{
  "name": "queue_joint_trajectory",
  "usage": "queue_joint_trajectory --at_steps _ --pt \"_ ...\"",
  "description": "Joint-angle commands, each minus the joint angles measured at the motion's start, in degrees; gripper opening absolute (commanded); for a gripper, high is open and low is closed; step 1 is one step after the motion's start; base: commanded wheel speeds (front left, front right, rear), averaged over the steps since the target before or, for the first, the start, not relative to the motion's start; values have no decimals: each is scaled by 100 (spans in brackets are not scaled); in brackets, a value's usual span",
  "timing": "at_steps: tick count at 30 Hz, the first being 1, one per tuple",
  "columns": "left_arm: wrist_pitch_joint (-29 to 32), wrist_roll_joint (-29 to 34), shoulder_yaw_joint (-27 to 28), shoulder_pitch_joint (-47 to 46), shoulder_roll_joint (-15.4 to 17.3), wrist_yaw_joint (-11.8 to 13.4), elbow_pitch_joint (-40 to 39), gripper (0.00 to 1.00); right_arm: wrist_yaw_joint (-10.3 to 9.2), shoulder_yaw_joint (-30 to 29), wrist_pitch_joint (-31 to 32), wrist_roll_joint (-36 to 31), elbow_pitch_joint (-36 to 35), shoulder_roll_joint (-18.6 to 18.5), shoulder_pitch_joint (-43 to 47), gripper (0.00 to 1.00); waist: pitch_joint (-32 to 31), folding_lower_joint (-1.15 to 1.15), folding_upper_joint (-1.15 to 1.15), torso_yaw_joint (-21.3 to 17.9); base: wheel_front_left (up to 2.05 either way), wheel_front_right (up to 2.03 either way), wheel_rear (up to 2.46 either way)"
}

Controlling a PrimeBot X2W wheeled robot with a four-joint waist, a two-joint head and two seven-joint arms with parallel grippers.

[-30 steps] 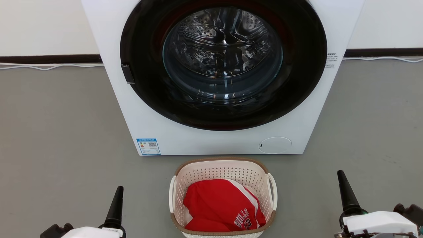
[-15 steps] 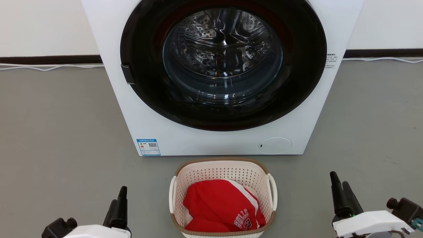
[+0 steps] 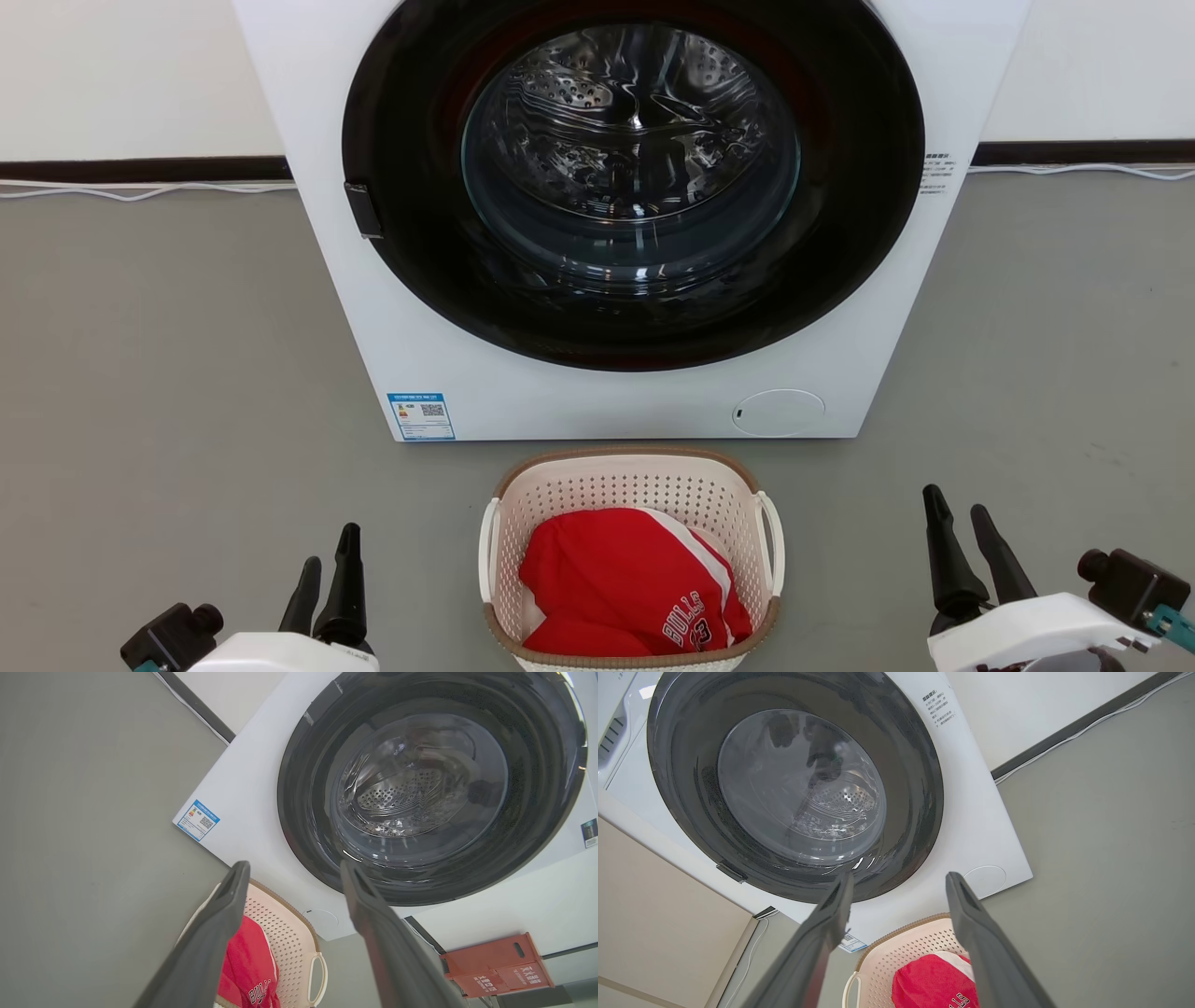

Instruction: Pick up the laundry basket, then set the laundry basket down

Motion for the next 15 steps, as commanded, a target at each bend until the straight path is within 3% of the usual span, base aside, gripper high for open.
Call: queue_joint_trajectory --at_steps 1,15 --pt "-70 147 73 -292 51 58 -177 100 25 80 -119 -176 -157 -91 -307 100 -2 0 0 2 0 0 0" --pt "-305 992 41 -327 67 111 -196 100 30 102 -354 -1153 -68 -109 -352 100 -16 0 0 7 0 0 0"
